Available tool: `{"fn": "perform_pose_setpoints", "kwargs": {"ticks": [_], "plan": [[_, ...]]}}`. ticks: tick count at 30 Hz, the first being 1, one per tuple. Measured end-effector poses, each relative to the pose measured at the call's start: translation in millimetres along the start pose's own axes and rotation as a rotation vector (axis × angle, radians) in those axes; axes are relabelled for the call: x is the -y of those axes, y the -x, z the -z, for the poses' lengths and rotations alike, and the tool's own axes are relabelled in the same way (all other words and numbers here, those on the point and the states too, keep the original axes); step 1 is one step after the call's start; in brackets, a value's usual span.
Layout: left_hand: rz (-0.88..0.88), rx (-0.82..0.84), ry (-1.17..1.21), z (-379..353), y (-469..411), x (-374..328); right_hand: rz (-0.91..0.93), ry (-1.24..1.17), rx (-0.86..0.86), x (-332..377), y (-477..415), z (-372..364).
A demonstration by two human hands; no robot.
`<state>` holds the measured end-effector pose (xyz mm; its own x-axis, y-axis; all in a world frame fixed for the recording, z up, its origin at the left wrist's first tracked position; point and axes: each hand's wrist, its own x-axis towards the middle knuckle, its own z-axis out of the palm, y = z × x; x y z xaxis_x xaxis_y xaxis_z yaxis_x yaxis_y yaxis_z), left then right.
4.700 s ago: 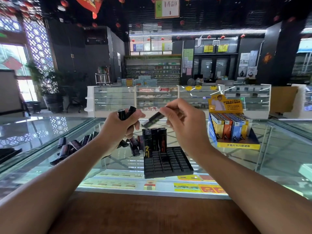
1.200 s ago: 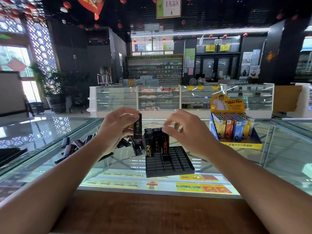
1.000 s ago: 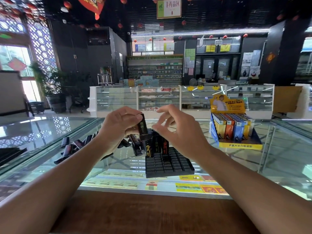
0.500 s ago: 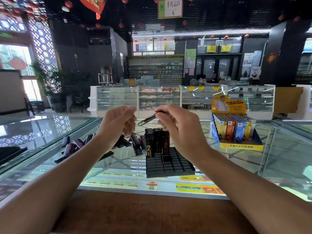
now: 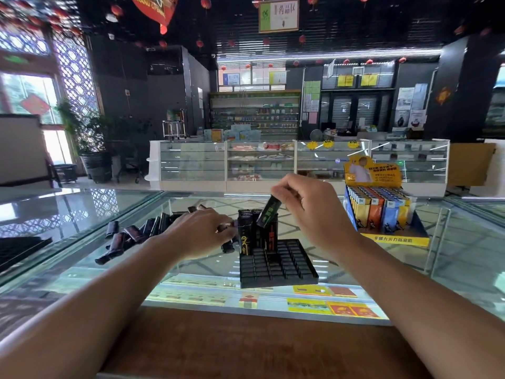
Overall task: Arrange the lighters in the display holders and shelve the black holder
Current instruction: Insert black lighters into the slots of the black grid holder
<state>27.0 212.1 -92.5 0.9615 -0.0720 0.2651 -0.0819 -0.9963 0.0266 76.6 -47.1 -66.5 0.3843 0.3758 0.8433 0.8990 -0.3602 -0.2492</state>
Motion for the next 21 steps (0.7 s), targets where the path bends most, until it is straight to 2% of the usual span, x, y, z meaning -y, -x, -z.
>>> {"fn": "perform_pose_setpoints", "kwargs": {"ticks": [7,16,19,21], "plan": [[-0.041,0.080,-0.039,-0.6,0.0,-0.6,0.073,0.091,0.133,8.8,8.0,-15.4],[-0.019,0.035,0.182,7.2,-2.8,-3.9,0.094,0.339,0.155,11.2,10.0,-20.2],[0.022,0.059,0.229,11.5,-1.4,-3.8,0.081,0.344,0.136,14.8,10.7,-19.5],[0.023,0.007,0.200,9.8,-1.7,-2.4,0.072,0.335,0.116,18.0,10.5,-18.2]]}}
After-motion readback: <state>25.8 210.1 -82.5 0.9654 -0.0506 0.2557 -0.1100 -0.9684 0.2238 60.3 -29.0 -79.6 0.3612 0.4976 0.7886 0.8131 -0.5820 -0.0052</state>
